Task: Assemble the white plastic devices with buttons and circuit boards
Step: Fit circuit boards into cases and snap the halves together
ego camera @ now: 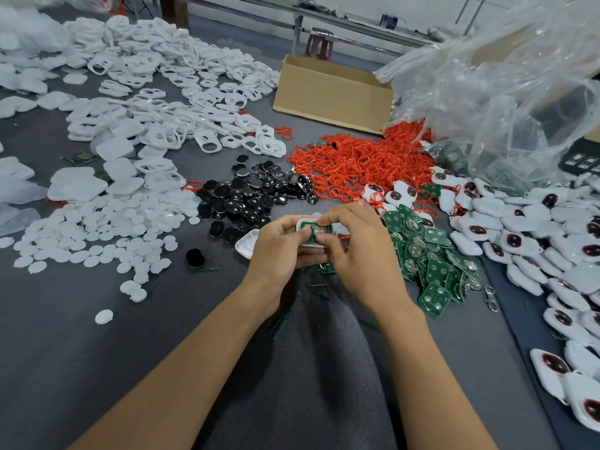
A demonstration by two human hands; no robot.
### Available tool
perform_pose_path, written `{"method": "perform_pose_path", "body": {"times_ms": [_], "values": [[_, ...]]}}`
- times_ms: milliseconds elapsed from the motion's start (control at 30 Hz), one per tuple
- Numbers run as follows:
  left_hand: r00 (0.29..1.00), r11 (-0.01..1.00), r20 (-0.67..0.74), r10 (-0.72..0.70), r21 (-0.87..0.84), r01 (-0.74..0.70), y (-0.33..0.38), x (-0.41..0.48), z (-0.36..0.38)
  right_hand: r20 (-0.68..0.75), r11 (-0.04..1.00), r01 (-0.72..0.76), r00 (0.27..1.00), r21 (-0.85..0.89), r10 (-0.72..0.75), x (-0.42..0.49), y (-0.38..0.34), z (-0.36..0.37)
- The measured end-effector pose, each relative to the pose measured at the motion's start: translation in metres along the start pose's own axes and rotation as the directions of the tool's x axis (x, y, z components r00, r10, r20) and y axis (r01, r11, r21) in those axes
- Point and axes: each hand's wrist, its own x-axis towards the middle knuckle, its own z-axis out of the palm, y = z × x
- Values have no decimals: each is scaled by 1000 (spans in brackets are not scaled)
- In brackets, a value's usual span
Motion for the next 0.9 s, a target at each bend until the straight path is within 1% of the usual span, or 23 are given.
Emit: {"method": "perform_pose_path", "body": {"times_ms": [367, 600, 900], "values": [[1000, 999, 5, 19, 29, -19, -1, -1, 2, 19, 999, 0, 1000, -43, 0, 0, 0, 1], [1000, 998, -8, 26, 65, -25, -1, -1, 2, 27, 999, -21, 999, -39, 22, -1, -1, 0], [999, 997, -21, 42, 66, -41, -1, -2, 3, 40, 997, -72, 997, -19, 72, -1, -4, 1]]}}
